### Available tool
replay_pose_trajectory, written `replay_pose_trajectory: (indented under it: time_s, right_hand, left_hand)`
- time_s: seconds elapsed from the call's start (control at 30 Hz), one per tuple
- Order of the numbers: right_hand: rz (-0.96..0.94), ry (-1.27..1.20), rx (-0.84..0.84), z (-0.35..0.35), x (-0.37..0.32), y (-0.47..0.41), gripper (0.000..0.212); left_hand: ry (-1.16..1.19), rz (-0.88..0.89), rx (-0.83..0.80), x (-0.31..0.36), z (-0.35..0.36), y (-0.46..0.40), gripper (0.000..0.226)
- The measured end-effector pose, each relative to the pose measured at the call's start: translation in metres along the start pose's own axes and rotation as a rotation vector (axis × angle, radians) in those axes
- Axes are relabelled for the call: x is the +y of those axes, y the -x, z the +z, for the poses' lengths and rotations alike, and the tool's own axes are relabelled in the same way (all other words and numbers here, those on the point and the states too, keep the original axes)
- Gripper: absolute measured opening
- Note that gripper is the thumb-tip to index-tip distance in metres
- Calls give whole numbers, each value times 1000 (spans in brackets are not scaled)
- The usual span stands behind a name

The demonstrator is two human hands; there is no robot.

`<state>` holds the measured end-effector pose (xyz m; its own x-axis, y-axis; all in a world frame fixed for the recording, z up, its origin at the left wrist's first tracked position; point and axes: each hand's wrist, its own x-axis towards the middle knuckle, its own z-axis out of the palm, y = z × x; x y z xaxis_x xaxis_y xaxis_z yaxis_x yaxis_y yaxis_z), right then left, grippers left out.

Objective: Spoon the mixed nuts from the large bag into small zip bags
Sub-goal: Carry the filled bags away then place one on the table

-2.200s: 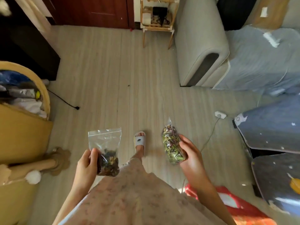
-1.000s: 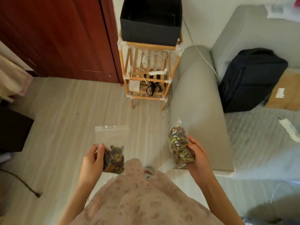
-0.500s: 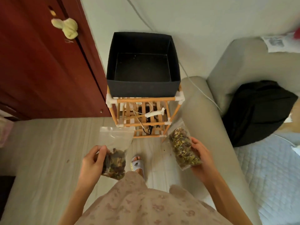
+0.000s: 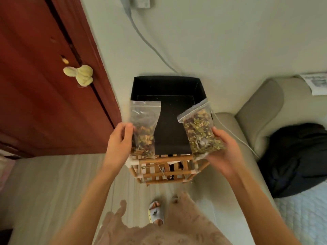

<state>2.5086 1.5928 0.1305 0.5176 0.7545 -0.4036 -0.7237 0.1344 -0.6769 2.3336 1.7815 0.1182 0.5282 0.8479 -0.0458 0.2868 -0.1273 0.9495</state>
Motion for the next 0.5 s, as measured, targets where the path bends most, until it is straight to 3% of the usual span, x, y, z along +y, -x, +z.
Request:
replay_pose_trajectory:
  time_s: [0.07, 0.17, 0.27, 0.4, 0.5]
  right_hand:
    - [-47, 159, 57, 8, -1, -23, 38]
    - [-107, 591, 201, 23, -3, -87, 24]
    - [-128, 1007, 273, 25, 15, -122, 26]
    - [-75, 1441, 258, 15, 34, -147, 30]
    - [-32, 1551, 211, 13, 45, -152, 31]
  left_hand:
    - [-132, 7, -40, -1, 11, -15, 20]
    - [-291, -23, -114, -3, 38, -64, 20]
    - [-512, -160, -253, -13, 62, -87, 26]
    - [-601, -337, -346, -29, 82, -106, 27]
    - [-555, -422, -368, -42, 87, -112, 29]
